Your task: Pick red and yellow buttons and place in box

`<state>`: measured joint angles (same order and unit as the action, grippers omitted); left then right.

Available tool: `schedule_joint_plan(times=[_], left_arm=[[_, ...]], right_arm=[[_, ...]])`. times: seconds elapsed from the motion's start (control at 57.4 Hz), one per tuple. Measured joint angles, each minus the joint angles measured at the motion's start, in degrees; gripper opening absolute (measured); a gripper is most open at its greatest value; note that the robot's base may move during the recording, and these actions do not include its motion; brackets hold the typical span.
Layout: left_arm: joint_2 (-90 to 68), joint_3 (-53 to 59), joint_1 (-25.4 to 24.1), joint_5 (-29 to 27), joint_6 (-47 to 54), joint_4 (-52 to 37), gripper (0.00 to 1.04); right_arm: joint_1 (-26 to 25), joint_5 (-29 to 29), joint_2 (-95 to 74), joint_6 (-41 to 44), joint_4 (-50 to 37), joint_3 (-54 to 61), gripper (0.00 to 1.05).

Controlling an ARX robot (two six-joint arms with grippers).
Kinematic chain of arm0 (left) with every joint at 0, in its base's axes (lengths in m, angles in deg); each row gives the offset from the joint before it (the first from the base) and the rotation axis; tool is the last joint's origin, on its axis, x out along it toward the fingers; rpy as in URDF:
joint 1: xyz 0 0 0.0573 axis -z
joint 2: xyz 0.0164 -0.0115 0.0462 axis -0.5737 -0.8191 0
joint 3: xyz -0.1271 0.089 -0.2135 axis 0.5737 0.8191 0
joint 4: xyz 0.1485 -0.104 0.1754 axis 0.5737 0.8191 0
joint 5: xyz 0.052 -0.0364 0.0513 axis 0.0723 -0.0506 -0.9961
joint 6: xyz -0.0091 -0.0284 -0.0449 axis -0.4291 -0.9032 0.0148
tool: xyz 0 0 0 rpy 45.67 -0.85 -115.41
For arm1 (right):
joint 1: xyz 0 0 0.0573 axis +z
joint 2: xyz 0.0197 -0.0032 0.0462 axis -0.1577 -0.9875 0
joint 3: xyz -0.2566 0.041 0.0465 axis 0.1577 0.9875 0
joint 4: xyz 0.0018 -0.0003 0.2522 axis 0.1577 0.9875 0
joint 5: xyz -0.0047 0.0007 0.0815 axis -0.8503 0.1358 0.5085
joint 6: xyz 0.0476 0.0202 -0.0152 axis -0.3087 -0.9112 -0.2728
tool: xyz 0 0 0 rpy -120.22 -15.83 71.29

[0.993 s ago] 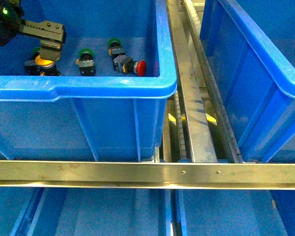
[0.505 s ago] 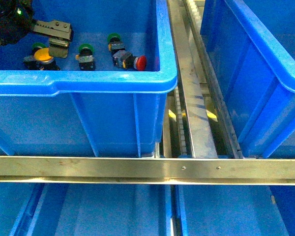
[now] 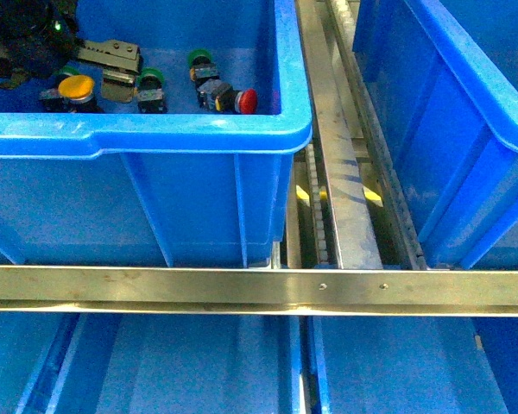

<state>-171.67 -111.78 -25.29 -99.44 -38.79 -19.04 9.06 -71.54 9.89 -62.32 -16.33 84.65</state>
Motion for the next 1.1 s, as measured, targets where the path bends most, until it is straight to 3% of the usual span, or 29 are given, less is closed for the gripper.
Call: schedule_joint_plan(times=[0.366, 0.627, 0.731, 1.097], left_arm=[[-2.93, -2.32, 0.46, -0.31, -0.28, 1.70, 0.95], [-3.48, -4.02, 0.52, -0.85, -1.07, 2.64, 0.58], [-3.48, -4.02, 0.57, -1.38, -1.51, 3.06, 0.37], [-2.91, -3.48, 0.50, -1.68, -2.10, 2.12, 0.34]], right_arm=[[0.00, -0.02, 0.00, 0.00, 0.00, 0.00, 0.99], [0.00, 0.00, 0.00, 0.00, 0.00, 0.00, 0.99], [0.00, 0.00, 0.00, 0.00, 0.00, 0.00, 0.99], [0.00, 0.00, 0.00, 0.00, 0.00, 0.00, 0.99]])
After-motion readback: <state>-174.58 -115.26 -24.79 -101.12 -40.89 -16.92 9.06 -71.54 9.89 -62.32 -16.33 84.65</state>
